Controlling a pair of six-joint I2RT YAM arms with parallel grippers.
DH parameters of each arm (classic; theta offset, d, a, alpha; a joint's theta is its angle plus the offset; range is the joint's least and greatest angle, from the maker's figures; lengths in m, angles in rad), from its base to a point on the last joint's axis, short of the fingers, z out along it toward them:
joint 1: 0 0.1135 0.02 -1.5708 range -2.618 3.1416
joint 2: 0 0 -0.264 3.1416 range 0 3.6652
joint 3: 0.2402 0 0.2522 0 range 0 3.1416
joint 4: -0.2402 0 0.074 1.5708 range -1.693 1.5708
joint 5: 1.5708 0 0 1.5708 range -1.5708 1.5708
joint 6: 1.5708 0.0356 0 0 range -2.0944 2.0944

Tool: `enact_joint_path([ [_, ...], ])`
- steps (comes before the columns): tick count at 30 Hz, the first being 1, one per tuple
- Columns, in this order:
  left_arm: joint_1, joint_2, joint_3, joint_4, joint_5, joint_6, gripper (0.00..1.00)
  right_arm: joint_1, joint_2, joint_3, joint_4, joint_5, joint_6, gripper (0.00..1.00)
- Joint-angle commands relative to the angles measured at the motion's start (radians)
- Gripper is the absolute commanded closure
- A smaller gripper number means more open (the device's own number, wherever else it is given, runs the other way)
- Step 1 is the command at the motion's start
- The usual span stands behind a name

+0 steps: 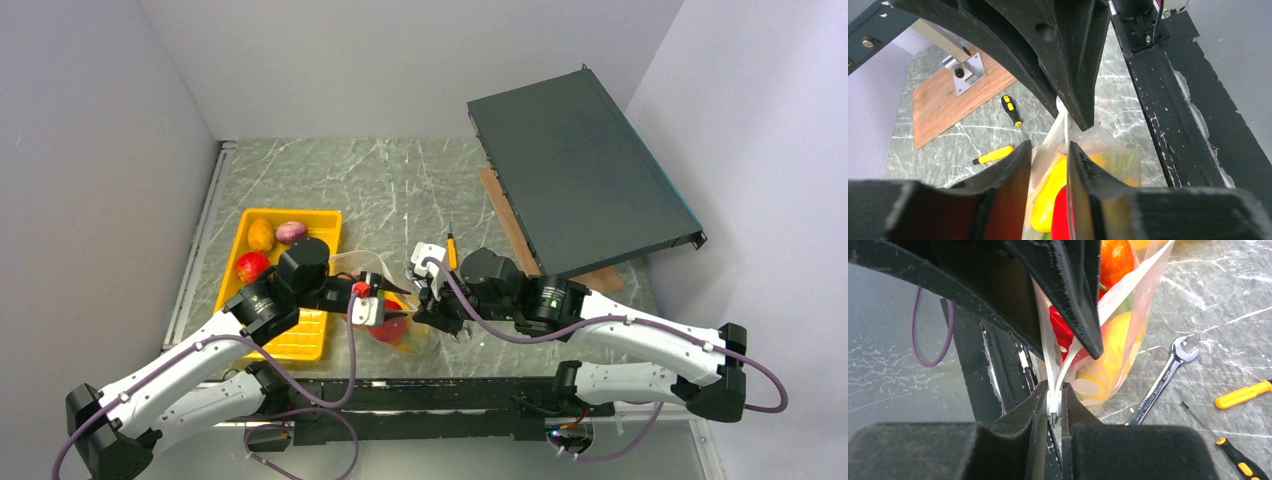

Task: Place the food in the zip-top bag and seal the zipper
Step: Zip the zipper food storage bag at the center of the board.

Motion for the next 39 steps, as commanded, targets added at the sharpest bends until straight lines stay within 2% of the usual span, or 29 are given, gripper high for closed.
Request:
enact_joint_path([
  [1,0.002,-0.016,0.010,0.047,0.000,-0.012,0.67,-0.002,0.006,0.062,-0.027,0.018,-0.024,1.00],
  [3,0.000,-0.010,0.017,0.046,-0.006,-0.014,0.78,-0.002,-0.018,0.047,0.005,0.032,-0.009,1.00],
  [4,0.000,-0.005,0.023,0.048,-0.008,-0.020,0.84,-0.003,-0.031,0.029,0.026,0.045,-0.002,0.95],
  [7,-0.001,0.006,0.044,0.040,-0.018,-0.032,1.00,-0.003,-0.075,-0.025,0.109,0.117,0.030,0.71],
  [11,-0.001,0.006,0.053,0.046,-0.049,-0.051,1.00,-0.002,-0.138,-0.124,0.235,0.234,0.103,0.54],
  [15,-0.001,-0.009,0.043,0.069,-0.061,-0.063,1.00,-0.002,-0.219,-0.256,0.386,0.250,0.135,0.46],
  [23,-0.002,-0.032,0.021,0.121,-0.103,-0.087,1.00,-0.002,-0.207,-0.374,0.580,0.124,0.092,0.49],
  [29,-0.002,-0.040,0.015,0.130,-0.097,-0.091,1.00,-0.002,-0.242,-0.456,0.734,0.166,0.077,0.53],
  [32,-0.002,-0.046,0.008,0.141,-0.096,-0.092,1.00,-0.002,-0.249,-0.479,0.769,0.173,0.072,0.58],
  [36,-0.002,-0.046,0.011,0.136,-0.089,-0.094,1.00,-0.004,-0.239,-0.481,0.799,0.187,0.082,0.71],
  [39,-0.002,-0.046,0.009,0.138,-0.091,-0.094,1.00,-0.004,-0.238,-0.470,0.797,0.187,0.096,0.72],
])
